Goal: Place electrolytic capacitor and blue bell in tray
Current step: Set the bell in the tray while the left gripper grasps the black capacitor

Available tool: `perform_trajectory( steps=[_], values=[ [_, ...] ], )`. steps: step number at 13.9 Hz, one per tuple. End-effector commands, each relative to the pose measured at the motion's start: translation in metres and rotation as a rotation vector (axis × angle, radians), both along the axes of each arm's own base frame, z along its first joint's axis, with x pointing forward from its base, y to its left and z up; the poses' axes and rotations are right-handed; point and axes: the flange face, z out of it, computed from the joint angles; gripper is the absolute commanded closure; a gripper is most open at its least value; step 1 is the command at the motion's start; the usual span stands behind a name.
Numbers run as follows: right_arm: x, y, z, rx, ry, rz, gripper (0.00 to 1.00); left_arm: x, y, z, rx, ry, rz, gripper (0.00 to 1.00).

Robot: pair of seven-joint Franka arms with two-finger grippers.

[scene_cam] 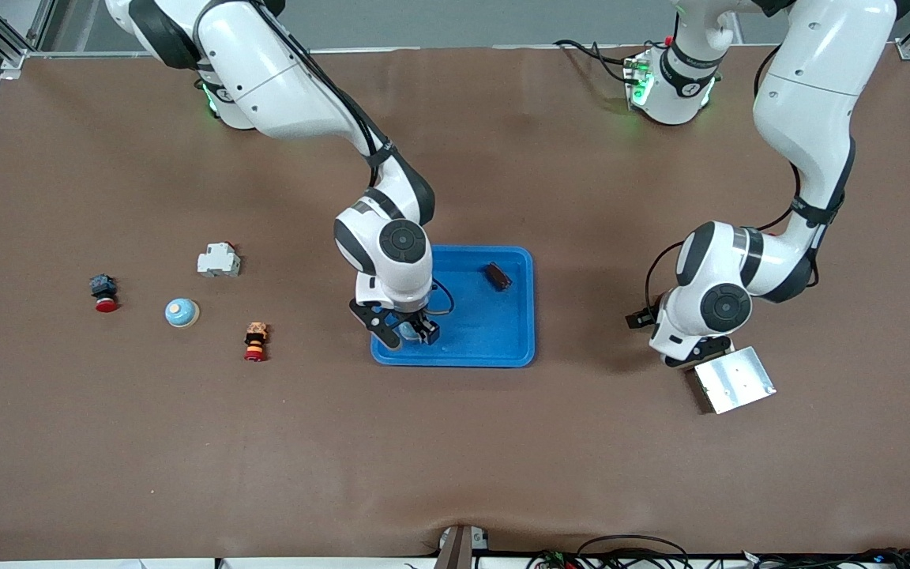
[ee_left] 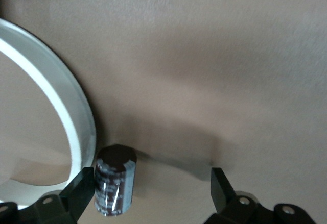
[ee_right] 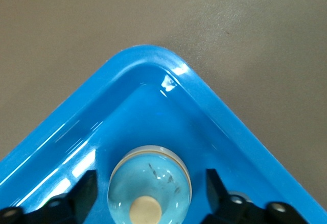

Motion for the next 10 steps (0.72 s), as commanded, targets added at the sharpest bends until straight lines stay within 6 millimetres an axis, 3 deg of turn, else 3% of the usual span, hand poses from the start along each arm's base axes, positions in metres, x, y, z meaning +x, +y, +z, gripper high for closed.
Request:
perform_trajectory(
  steps=[1, 7, 10],
  values=[
    [0.008, 0.007, 0.010, -0.016, -0.035, 0.008, 0.00, 0.010, -0.007, 0.001, 0.005, -0.025, 0.027, 0.00],
    [0.022, 0.001, 0.054, -0.098, 0.053, 0.064, 0.00, 0.003, -0.009, -0.005, 0.016, 0.000, -0.006, 0.00],
    [0.033, -0.028, 0.065, -0.127, 0.100, 0.123, 0.00, -0.004, -0.007, -0.009, 0.047, 0.011, -0.046, 0.00]
  ],
)
